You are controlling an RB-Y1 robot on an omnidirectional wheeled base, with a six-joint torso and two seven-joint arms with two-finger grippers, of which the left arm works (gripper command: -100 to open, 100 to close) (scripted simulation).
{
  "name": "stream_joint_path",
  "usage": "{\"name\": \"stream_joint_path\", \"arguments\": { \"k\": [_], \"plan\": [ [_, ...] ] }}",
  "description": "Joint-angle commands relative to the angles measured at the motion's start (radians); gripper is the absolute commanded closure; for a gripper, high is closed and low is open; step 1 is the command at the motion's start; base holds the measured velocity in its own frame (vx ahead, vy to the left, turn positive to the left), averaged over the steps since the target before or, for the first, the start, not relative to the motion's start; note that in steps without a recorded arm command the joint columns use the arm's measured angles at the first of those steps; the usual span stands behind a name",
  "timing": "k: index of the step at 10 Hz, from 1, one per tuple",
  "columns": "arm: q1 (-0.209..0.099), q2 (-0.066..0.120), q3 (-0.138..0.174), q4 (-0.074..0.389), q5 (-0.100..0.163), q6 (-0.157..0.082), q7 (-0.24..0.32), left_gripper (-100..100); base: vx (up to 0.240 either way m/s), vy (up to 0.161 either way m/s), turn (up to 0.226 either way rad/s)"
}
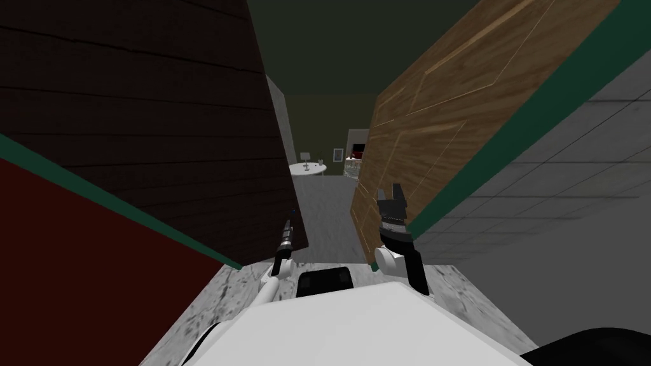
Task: Push the door open
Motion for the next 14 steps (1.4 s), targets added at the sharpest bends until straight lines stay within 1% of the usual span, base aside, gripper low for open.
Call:
{"name": "stream_joint_path", "arguments": {
  "k": [1,2,3,6,9,11,12,13,14],
  "plan": [
    [0.004,-0.010,0.000,-0.011,0.001,0.004,-0.001,-100,-0.188,-0.056,0.028],
    [0.001,-0.006,0.000,-0.003,0.001,-0.001,0.000,-100,-0.087,-0.020,0.004],
    [0.002,0.001,0.002,-0.001,0.002,-0.004,-0.001,-100,0.088,0.007,-0.030],
    [0.003,0.007,0.006,0.001,0.004,-0.011,-0.002,-100,0.160,0.014,-0.020],
    [0.005,0.007,0.010,0.004,0.007,-0.019,-0.004,-100,0.208,0.039,-0.029],
    [0.006,0.002,0.013,0.006,0.009,-0.024,-0.005,-100,0.198,0.010,-0.025],
    [0.005,0.003,0.012,0.007,0.008,-0.023,-0.004,-100,0.094,-0.002,0.011],
    [0.005,0.003,0.012,0.007,0.008,-0.023,-0.004,100,-0.022,-0.002,-0.004],
    [0.005,0.003,0.012,0.007,0.008,-0.023,-0.004,100,-0.036,0.001,-0.013]
  ]
}}
